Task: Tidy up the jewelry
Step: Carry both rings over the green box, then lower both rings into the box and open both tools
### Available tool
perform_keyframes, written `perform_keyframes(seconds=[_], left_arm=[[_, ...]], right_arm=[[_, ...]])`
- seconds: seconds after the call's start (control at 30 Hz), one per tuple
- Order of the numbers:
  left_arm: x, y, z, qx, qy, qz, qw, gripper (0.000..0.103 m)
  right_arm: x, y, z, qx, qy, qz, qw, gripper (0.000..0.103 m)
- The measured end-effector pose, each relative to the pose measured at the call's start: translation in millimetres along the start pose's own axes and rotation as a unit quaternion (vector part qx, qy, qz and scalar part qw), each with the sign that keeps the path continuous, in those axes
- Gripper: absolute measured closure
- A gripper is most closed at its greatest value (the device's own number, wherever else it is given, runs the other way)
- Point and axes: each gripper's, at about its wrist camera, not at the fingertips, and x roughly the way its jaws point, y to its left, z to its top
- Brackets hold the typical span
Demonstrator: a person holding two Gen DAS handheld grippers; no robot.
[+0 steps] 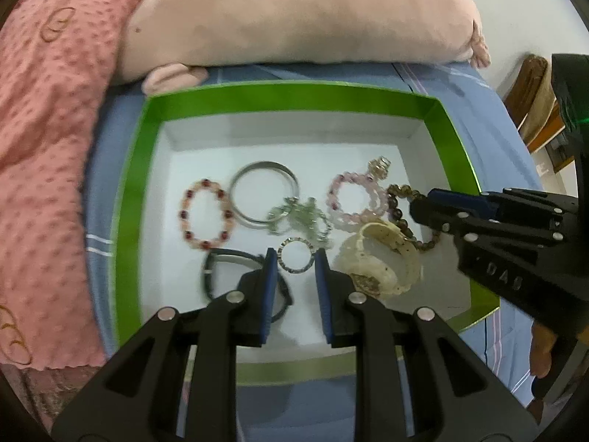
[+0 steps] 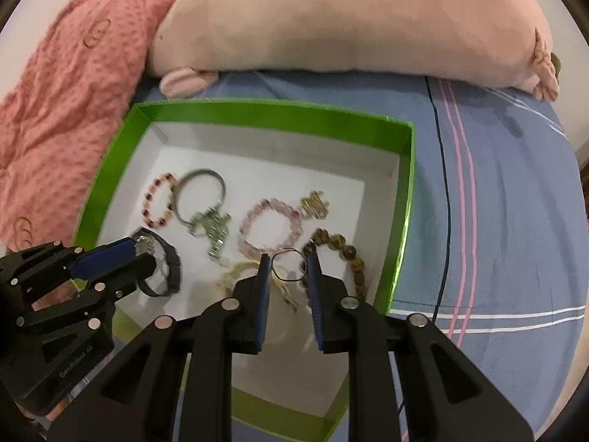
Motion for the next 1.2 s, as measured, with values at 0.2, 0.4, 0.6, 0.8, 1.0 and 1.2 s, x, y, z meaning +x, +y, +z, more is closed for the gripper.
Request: perform_keyframes(seconds=[0.2,0.4,0.6,0.8,1.0,1.2], left_arm=[[11,-10,-4,0.012,0.011,0.002,0.9999,0.082],[-10,-7,-10,0.007,-0.011,0.021,0.9997,0.063],[-49,3,-26,-0.011,-0.047,0.046,0.9978,0.03],[-70,12,-37,-0.016,-0.054,0.058,0.9968,0.015],[-84,9,-46,-0.011,-0.059,0.057,0.9966,0.007],[-93,9,-48,-0.016,-0.061,0.062,0.9961,0.002]], right_arm=[[6,-5,-5,0.003,0.008,-0.009,1.0,0.076],[-15,4,-9,0.005,-0.011,-0.008,1.0,0.051],[-55,9,-24,0.032,-0.056,-0.021,0.998,0.016],[-77,12,-50,0.045,-0.069,-0.04,0.996,0.006],[-86,13,-68,0.058,-0.07,-0.065,0.994,0.001],[-99,16,-71,0.06,-0.085,-0.073,0.992,0.001]])
